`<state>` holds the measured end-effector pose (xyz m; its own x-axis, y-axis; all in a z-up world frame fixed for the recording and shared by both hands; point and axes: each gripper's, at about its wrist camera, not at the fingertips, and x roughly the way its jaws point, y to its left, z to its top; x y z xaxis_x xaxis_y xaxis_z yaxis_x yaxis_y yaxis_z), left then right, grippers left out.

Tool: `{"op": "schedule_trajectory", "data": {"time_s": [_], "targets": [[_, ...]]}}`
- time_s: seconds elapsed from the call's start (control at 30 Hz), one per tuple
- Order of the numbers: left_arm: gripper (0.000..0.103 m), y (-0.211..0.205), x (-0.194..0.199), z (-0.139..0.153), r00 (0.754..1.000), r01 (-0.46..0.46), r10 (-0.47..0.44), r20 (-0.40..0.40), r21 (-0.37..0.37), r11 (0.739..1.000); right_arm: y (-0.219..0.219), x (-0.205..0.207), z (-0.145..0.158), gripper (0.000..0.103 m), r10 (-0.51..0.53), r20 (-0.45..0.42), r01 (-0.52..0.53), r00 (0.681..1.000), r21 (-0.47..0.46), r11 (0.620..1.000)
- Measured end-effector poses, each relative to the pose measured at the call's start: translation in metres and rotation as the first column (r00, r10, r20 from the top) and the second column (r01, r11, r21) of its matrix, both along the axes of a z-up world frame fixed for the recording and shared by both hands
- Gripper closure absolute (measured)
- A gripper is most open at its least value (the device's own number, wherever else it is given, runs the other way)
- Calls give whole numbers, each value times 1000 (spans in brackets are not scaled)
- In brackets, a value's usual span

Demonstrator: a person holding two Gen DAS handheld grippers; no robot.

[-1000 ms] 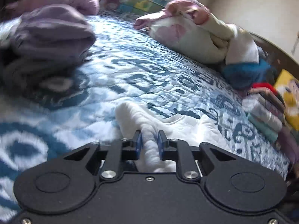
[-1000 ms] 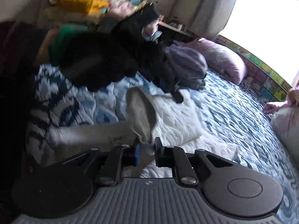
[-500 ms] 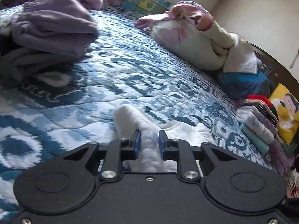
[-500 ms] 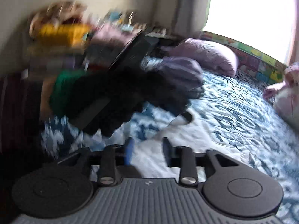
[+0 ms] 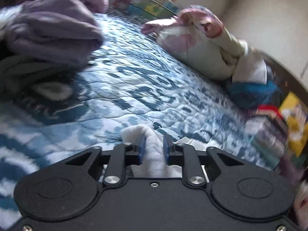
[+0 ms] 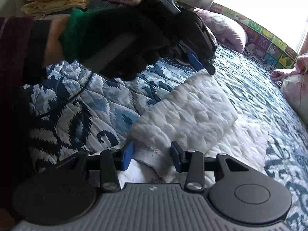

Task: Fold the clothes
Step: 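Grasp the folded garment edge with the left gripper while the right gripper releases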

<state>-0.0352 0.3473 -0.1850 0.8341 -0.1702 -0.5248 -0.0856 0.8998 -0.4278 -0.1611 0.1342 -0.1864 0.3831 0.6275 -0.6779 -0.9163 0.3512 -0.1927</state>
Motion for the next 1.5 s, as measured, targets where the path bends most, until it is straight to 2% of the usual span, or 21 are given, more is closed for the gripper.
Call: {"op": "schedule_trajectory", "data": {"time_s": [0.07,0.13,0.3,0.37,0.57,0.73,0.87,0.93,1.03,1.1,1.17,1.27,1.37,1.43,1.5], "targets": [[96,-8,8,0,998,55,-56,15,31,998,0,0,-1,60,-3,-2,3,1000,8,1000],[97,-7,12,-3,997,74,-74,14,24,997,-1,1,-2,60,-7,-7,8,1000,18,1000],[97,-2,20,-12,996,85,-84,6,-36,996,-4,-1,-6,58,-7,0,7,1000,29,1000],[97,1,24,-15,996,93,-91,17,-89,992,-3,-2,-7,58,2,14,-2,1000,24,1000],[97,3,31,-33,996,62,-68,-53,-102,993,0,0,-6,58,13,7,-13,1000,27,1000],[97,6,28,-30,997,39,-46,-59,-121,992,3,-3,-3,58,33,14,-33,999,-6,999],[96,5,26,-23,997,30,-36,-72,-82,996,3,-7,0,58,47,14,-47,999,-35,998],[96,-4,26,-21,996,40,-39,-81,7,999,2,-7,2,58,49,-1,-49,999,-42,998],[98,-7,24,-21,997,43,-42,-63,10,999,-5,-3,11,62,43,-54,-44,998,-20,999],[98,2,20,-21,998,48,-50,-36,-69,996,-14,8,26,62,27,-142,-21,990,43,999],[98,12,17,-21,999,46,-49,-17,-139,989,-21,18,41,62,6,-174,13,985,106,994],[98,20,16,-24,999,43,-45,-3,-223,974,-16,40,53,61,-93,-86,105,992,143,984],[98,22,17,-27,999,30,-34,-7,-267,963,1,65,46,61,-150,-54,157,987,160,975],[98,21,19,-27,999,23,-29,-18,-260,965,17,71,35,61,-129,-62,136,990,130,982],[99,20,20,-30,999,17,-27,-38,-248,969,34,70,13,61,-63,-91,62,994,-9,998]]}}
